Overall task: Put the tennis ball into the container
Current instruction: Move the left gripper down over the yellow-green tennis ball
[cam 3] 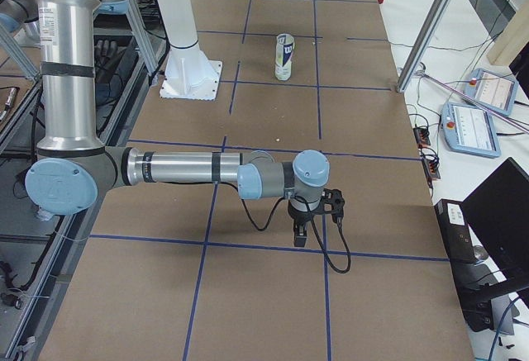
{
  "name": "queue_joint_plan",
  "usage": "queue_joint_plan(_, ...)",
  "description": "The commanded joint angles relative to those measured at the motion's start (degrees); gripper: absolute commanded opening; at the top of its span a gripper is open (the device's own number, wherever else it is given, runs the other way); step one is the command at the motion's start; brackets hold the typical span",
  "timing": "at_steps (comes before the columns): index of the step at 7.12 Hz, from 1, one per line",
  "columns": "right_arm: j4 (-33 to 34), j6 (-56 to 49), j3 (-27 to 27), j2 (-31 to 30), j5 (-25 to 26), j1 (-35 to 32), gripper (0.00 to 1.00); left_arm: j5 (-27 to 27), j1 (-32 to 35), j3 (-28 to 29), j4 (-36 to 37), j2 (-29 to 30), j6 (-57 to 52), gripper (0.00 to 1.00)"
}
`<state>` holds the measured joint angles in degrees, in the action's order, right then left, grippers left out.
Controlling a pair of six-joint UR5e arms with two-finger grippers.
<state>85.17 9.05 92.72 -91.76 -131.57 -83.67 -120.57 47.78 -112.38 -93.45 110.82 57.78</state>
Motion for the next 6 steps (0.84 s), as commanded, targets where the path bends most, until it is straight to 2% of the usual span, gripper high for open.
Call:
queue_joint_plan(1,0.0,0.0,0.0,0.0,0.0,0.0,1.0,5.1,-6.6,4.4,-1.9,2.0,4.4,1.0)
queue_joint_plan(2,0.0,0.0,0.0,0.0,0.0,0.0,1.0,8.0,-7.7,5.8,-2.0,1.9,4.4,1.0)
queue_joint_plan(5,0.0,0.0,0.0,0.0,0.0,0.0,1.0,8.2,-7.9,7.4,-2.2,1.2,4.5,1.0)
queue_joint_plan(6,0.0,0.0,0.0,0.0,0.0,0.0,1.0,8.2,-8.0,9.3,-4.3,1.2,4.7,1.0)
